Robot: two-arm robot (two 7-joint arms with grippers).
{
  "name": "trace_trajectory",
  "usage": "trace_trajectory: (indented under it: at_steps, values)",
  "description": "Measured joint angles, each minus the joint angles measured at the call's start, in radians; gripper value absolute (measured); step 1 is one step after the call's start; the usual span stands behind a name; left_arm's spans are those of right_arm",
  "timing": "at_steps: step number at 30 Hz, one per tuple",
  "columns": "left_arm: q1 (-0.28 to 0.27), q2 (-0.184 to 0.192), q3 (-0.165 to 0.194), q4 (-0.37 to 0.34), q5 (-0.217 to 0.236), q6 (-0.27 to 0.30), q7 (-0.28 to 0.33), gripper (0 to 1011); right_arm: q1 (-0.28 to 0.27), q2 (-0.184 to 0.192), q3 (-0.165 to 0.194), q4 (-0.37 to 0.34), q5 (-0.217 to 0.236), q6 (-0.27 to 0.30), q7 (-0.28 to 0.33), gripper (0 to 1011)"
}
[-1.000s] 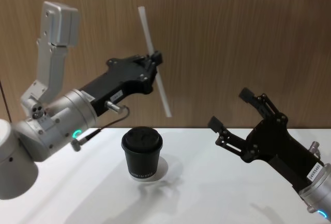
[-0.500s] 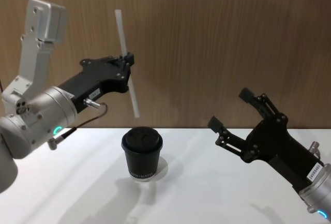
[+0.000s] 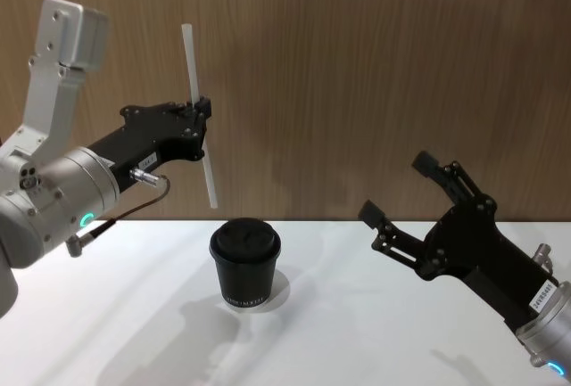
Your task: Pick up the straw with one hand, pass it to the other hand, and insert it into the cup.
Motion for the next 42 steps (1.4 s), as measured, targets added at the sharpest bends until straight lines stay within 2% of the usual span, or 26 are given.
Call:
trace_trajectory:
  at_steps: [20, 42]
  values:
    - [-0.02, -0.01, 0.023, 0.045, 0.055, 0.024, 0.01, 13, 0.0, 0.0, 0.0, 0.0, 0.0, 0.0, 0.0, 1001]
    - [-0.037, -0.041, 0.033, 0.112, 0.083, 0.021, -0.005, 12, 0.0, 0.0, 0.0, 0.0, 0.0, 0.0, 0.0, 1001]
